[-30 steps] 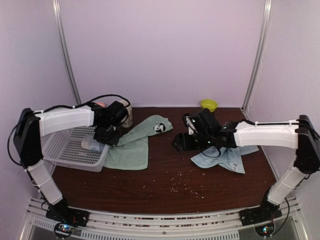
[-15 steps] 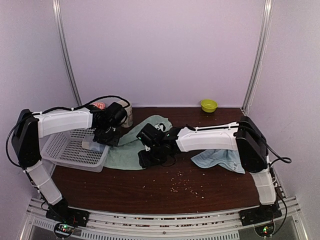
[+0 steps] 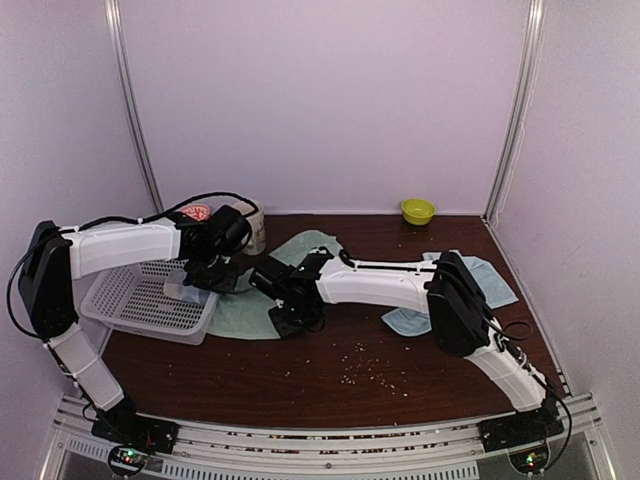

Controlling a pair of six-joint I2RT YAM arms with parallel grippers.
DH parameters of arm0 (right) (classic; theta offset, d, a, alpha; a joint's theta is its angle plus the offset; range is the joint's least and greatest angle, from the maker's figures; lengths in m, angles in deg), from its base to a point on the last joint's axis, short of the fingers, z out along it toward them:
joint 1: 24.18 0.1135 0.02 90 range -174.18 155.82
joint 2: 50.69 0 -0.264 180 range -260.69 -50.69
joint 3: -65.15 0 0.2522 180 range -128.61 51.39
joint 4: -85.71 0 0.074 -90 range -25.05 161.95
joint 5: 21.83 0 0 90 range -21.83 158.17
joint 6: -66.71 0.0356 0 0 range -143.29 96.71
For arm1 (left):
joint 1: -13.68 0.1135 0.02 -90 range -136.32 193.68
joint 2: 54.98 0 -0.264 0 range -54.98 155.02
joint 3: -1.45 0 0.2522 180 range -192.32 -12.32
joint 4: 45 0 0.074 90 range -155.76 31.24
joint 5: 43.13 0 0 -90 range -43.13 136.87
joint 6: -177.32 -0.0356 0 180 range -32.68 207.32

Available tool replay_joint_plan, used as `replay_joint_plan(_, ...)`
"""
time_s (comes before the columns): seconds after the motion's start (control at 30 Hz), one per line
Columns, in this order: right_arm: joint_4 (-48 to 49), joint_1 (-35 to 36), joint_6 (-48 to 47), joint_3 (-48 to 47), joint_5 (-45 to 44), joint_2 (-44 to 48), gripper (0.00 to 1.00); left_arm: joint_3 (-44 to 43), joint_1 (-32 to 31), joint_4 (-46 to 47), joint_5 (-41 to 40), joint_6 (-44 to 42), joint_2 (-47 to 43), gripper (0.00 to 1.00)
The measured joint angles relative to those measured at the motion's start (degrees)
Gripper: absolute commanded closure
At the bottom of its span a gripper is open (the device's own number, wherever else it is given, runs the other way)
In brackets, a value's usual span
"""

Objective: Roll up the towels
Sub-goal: Move the towel to the center of the board.

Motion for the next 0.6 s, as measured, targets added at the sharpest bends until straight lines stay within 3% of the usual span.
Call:
replay_joint_plan(0.03, -1.0, 0.0, -0.6, -0.5, -0.3, -0.2, 0.96, 0.1, 0.0, 0.0, 0.0, 0.0, -0.2, 1.00)
replay_joint_plan(0.07, -1.8, 0.0, -1.1, -0.6, -0.5, -0.2, 1.00, 0.1, 0.0, 0.0, 0.1, 0.0, -0.2, 1.00)
replay_joint_plan(0.17, -2.4, 0.0, -2.0, 0.7, -1.2, 0.4, 1.00, 0.1, 0.0, 0.0, 0.2, 0.0, -0.3, 1.00)
replay_joint_plan(0.27, -0.1, -0.3, -2.4, 8.3, -1.4, 4.7, 1.00, 0.0, 0.0, 0.0, 0.3, 0.0, -0.3, 1.00)
replay_joint_plan(0.43, 3.9, -3.6, -1.8, 31.9, -1.4, 19.3, 1.00, -0.5, 0.0, -0.1, 0.5, -0.3, -0.2, 1.00)
replay_joint_plan(0.6, 7.1, -8.5, -0.7, 49.7, -1.3, 33.0, 1.00, -4.3, 0.1, -0.3, 0.8, -0.5, 2.0, 1.00)
